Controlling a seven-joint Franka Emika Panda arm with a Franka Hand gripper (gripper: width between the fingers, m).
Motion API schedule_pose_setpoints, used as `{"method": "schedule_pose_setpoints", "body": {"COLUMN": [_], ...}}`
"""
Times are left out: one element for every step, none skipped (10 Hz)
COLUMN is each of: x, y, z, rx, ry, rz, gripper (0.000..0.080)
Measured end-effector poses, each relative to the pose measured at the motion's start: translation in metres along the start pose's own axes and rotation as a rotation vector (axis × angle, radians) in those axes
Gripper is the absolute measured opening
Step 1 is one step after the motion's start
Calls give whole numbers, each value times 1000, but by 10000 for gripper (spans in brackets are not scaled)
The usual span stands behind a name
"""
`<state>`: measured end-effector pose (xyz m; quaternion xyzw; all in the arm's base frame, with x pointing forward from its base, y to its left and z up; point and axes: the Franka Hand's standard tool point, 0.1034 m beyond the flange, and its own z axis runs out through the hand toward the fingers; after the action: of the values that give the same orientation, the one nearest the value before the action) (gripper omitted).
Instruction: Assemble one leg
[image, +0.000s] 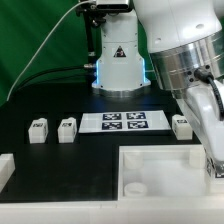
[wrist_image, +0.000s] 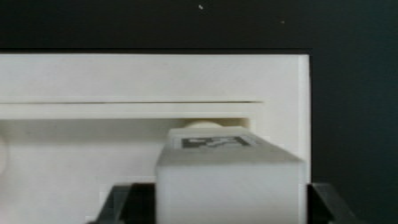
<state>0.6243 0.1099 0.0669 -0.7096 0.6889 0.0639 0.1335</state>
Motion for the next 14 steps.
{"method": "schedule_pose_setpoints", "body": {"x": [0, -2, -7, -15, -15, -14, -14, -12, -11, -11, -11, -11, -12, -12], "y": [0, 1, -1, -3, -2, -2, -2, -1, -4, -6, -6, -6, -6, -6], "z": [1, 0, -2, -2, -1, -1, -1, -2, -3, -2, -2, -2, -1, -1], "rx": [-1, -18, -36, -56, -61, -65, -70, -105, -123, -123, -119, -118, -114, -105], "ry": [0, 8, 35, 64, 61, 58, 55, 57, 67, 74, 74, 74, 75, 76], "rz": [-57, -205, -432, -667, -775, -891, -991, -1168, -1358, -1435, -1403, -1400, -1340, -1234], "gripper": [294, 385, 521, 626, 642, 642, 648, 648, 649, 649, 649, 649, 496, 496]}}
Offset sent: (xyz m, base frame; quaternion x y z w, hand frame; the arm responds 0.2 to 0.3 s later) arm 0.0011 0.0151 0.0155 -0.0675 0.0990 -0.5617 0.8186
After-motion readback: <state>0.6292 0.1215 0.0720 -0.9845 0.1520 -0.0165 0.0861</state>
